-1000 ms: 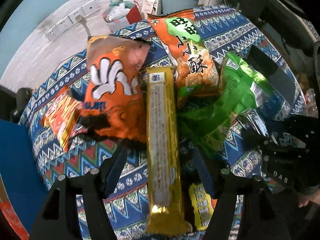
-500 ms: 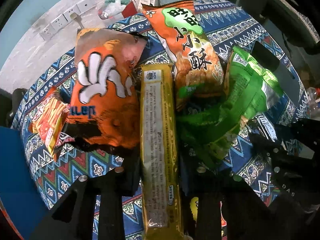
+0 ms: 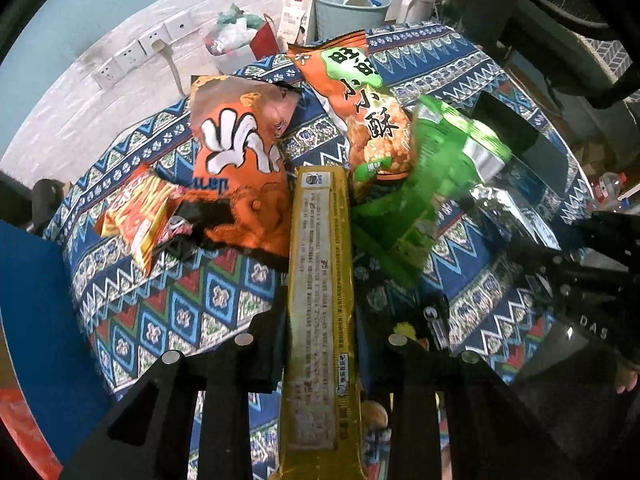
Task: Organize snacks
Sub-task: 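Grasp a long gold wafer bar with the left tool while the right grasps a silver foil bar, then carry both bars over the cardboard box and lower them inside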
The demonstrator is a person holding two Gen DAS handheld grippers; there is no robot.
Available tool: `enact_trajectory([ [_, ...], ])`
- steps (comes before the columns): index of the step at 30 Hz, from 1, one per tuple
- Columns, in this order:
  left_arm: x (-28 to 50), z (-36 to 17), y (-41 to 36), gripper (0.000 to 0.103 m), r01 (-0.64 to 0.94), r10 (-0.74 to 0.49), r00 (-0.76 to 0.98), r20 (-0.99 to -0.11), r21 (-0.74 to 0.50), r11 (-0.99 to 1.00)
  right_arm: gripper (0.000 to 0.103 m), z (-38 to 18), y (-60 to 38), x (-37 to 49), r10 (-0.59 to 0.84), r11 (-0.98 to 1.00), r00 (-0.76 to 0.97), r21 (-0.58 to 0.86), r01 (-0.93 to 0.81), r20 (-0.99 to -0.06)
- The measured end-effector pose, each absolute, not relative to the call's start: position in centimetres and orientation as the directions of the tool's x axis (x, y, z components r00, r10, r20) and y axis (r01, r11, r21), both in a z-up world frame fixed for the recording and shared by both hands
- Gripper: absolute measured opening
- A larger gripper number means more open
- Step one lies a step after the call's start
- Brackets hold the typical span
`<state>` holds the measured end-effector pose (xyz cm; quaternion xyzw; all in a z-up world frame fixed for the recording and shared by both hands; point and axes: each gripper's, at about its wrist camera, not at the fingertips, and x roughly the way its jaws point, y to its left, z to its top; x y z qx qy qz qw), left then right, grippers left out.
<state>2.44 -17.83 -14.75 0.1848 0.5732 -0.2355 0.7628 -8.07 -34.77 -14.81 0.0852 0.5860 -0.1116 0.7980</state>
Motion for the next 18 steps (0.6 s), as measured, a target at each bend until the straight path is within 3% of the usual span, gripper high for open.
enact_trajectory([
  [18,0.9,-8.2,-13.0,0.029,0.504,-0.217,0.356,-0.909,-0.009,0.863,0.027,-9.2,-29.0,-7.7,-0.053,0.973,0.458,0.057,0.222,-0.887],
])
